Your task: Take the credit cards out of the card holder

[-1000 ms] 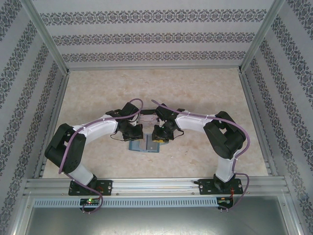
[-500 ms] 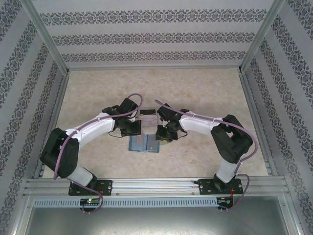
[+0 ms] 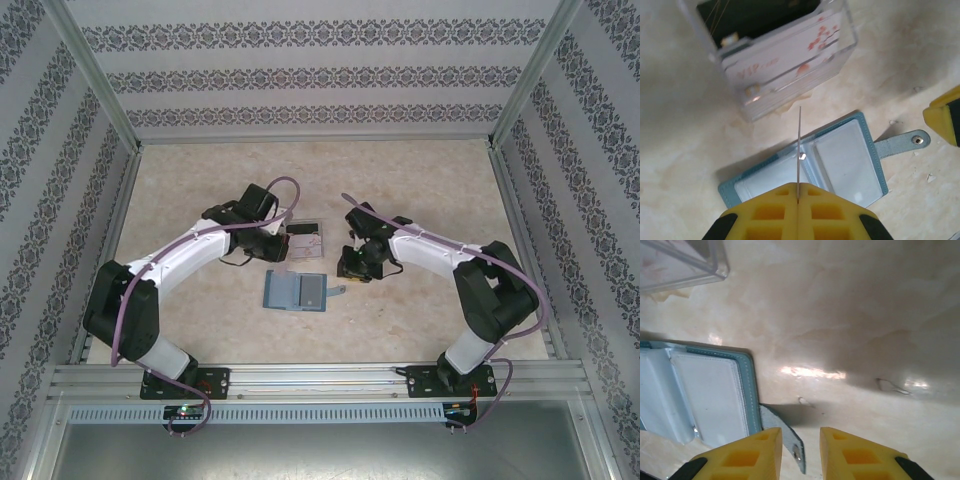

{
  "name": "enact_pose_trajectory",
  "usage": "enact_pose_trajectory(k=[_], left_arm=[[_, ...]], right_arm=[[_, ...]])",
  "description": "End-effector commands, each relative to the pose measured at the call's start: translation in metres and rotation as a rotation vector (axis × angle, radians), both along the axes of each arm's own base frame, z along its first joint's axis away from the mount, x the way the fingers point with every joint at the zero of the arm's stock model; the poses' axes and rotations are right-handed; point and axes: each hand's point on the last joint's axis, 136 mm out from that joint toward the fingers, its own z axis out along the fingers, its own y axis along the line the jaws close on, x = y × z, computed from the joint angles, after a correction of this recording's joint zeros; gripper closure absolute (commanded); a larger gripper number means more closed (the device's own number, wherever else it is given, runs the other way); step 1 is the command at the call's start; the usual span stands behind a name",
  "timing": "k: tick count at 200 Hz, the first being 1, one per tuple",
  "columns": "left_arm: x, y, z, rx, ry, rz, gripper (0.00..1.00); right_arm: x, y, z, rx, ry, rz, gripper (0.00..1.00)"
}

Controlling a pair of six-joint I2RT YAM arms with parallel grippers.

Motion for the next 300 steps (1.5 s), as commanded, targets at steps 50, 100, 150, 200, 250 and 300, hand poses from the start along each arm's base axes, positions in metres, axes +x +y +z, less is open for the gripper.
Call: enact_pose_trajectory(k=[50,100,150,200,250,300], left_arm=[[0.025,-0.013,0.027,0.105,-0.193,-0.466,1.0],[0.035,-0.024,0.036,0.148,-0.233,-0.76,1.0],[0.049,-0.023,0.034,0.217,-0.21,-0.906,1.0],[0.052,-0.031,0.022,0.188,-0.132,-0.981,1.0],[0.056,-0.034,0.008,0.19,-0.094,-1.004,1.0],[0.057,-0.032,-0.013,0.216,-0.035,-1.016,1.0]], right_arm=[[-0.001,-0.03,0.014,-0.014,-0.042,-0.016,0.73],[-0.002,-0.044,0.015,-0.015,-0.04,-0.04,0.73],[-0.002,-0.054,0.015,-0.019,-0.033,-0.058,0.73],[0.001,-0.058,0.012,-0.016,-0.031,-0.081,0.73],[0.001,-0.061,0.011,-0.018,-0.028,-0.09,0.73],[0.0,-0.062,0.008,-0.02,-0.019,-0.095,0.73]])
